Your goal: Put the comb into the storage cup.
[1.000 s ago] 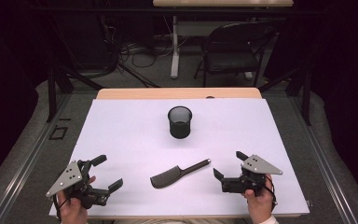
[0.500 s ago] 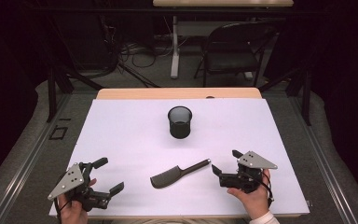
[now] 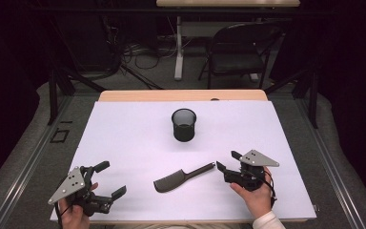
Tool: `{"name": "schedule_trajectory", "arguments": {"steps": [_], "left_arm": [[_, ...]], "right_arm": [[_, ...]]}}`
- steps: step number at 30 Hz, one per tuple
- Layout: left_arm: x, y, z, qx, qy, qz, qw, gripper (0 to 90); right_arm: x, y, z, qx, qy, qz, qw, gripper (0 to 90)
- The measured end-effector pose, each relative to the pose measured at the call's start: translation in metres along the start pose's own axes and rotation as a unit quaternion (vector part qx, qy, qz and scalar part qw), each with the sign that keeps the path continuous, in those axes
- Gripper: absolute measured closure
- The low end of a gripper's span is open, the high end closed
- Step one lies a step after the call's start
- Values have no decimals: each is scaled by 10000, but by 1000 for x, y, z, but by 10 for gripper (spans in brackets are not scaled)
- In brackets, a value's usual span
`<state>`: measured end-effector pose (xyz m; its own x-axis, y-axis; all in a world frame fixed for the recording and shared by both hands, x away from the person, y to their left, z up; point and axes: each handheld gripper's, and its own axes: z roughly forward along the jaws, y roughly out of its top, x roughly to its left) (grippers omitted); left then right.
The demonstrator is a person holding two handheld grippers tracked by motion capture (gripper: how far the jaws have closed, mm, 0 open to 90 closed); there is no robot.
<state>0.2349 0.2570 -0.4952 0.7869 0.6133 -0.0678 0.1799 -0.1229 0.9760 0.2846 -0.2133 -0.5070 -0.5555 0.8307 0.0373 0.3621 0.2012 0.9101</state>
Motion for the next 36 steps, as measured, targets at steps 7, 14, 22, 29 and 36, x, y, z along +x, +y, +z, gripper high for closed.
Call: {"name": "schedule_trajectory", "arguments": {"steps": [7, 14, 22, 29, 36], "left_arm": [[0, 0, 0, 12, 23, -1, 10000, 3], [0, -1, 0, 11, 40, -25, 10000, 3], [1, -1, 0, 20, 66, -56, 10000, 4], [2, -2, 0, 26, 58, -62, 10000, 3], [3, -2, 0, 39, 26, -63, 10000, 3]], "right_arm": [[-1, 1, 7, 221, -83, -51, 9997, 476], [-2, 3, 13, 245, -101, -46, 9996, 524], [6, 7, 30, 432, -79, -220, 9988, 535], [10, 11, 45, 475, 4, -203, 9987, 572], [15, 10, 60, 542, 185, -164, 9982, 623]]}}
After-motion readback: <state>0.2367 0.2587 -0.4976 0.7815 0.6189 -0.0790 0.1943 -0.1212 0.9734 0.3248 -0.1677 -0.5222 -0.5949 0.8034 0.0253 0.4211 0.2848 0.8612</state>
